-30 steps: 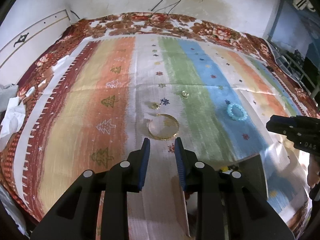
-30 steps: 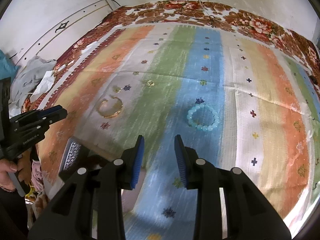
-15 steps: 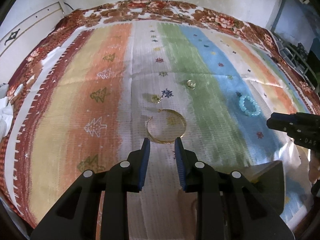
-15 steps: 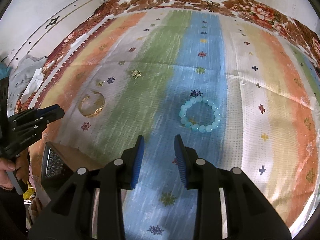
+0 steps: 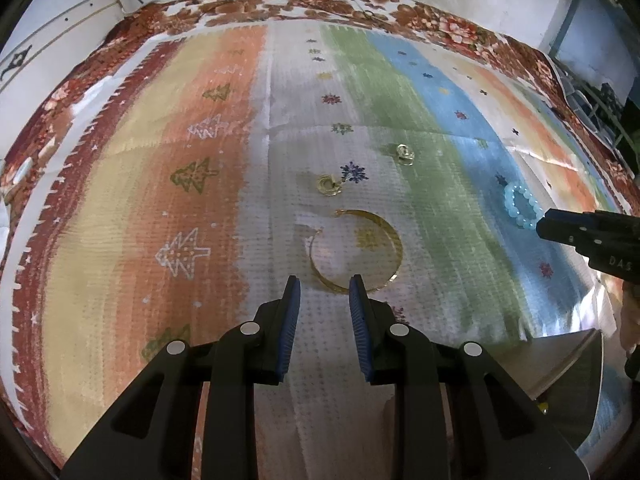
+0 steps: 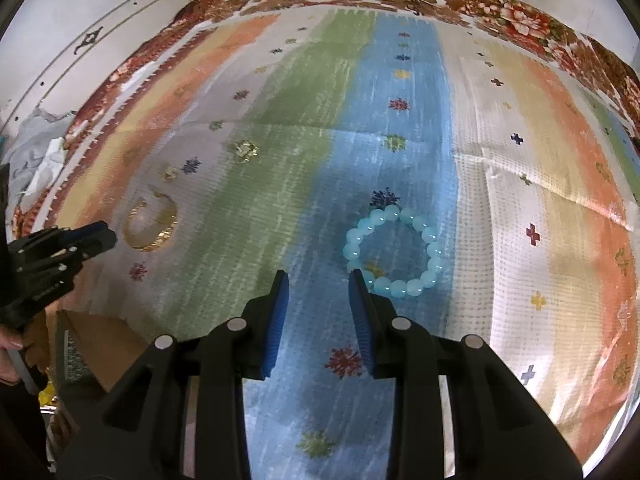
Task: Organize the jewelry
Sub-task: 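Move the left tool to the gold bangle while the right tool approaches the light-blue bracelet, then close the right tool on the light-blue bracelet while the left tool closes on the gold bangle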
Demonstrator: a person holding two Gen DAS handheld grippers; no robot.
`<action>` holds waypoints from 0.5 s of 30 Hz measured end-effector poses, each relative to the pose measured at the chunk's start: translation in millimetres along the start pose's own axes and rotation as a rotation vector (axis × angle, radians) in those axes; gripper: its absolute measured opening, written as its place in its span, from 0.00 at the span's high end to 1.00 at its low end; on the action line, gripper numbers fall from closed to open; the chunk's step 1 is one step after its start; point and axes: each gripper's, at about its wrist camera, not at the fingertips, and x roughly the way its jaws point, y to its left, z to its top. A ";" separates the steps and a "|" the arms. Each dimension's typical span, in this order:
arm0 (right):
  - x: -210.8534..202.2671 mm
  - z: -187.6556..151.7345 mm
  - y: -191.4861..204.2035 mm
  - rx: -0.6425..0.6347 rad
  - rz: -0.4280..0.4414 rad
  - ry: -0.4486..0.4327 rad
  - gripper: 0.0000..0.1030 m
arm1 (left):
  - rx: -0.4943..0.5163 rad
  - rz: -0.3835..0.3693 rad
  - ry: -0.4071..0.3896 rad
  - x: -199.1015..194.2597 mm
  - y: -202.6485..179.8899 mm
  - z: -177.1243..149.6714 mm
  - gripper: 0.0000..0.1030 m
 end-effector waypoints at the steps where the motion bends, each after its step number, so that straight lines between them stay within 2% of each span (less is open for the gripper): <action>1: 1.7 0.7 -0.5 0.001 -0.002 0.001 0.68 | -0.005 -0.001 0.001 2.2 2.4 0.6 0.76; 15: 29.4 7.2 -10.0 0.008 -0.013 0.027 0.67 | 0.059 -0.016 0.025 24.3 0.8 9.7 0.76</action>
